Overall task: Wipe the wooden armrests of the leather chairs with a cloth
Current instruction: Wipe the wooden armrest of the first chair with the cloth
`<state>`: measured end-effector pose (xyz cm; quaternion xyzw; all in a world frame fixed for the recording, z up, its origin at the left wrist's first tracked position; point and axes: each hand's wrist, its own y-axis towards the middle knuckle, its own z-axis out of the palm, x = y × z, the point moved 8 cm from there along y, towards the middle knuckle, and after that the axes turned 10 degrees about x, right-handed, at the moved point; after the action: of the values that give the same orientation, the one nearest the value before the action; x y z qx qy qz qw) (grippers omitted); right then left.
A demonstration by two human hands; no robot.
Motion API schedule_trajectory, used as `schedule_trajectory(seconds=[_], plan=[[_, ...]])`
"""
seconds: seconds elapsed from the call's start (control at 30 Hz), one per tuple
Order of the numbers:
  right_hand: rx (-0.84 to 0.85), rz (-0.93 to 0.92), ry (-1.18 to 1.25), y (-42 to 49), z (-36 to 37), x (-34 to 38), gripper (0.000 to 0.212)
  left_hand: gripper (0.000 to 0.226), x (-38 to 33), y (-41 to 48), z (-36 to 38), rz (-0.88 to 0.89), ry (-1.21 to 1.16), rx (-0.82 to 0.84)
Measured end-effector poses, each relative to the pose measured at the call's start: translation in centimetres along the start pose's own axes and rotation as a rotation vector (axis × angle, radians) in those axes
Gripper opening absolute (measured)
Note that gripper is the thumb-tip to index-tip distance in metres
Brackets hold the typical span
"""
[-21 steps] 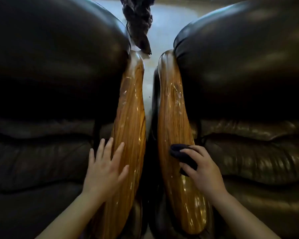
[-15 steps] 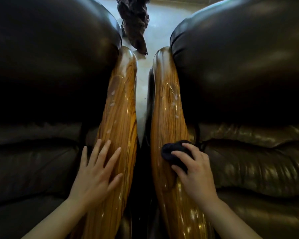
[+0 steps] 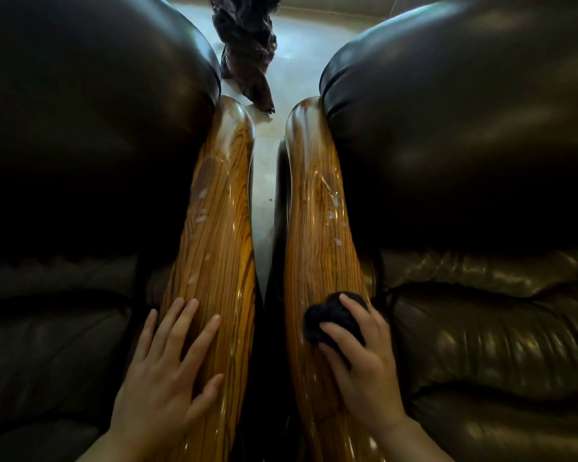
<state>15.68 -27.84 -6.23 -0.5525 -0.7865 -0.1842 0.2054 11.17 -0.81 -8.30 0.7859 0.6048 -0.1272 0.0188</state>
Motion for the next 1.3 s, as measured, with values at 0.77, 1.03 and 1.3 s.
schedule_trajectory(seconds=[0.77, 1.03, 1.3], plan=[[-0.103, 0.038, 0.079, 8.4, -3.6, 0.1, 0.032, 0.07, 0.0, 1.2, -1.2, -0.129, -0.153, -0.026], [0.125, 0.091, -0.166, 5.8, -0.9, -2.0, 0.056, 0.056, -0.6, 1.9, -1.6, -0.225, -0.259, -0.208], [0.112, 0.09, -0.184, 3.2, 0.9, 0.4, 0.052, 0.059, -0.7, 2.1, -1.3, -0.234, -0.214, -0.16]])
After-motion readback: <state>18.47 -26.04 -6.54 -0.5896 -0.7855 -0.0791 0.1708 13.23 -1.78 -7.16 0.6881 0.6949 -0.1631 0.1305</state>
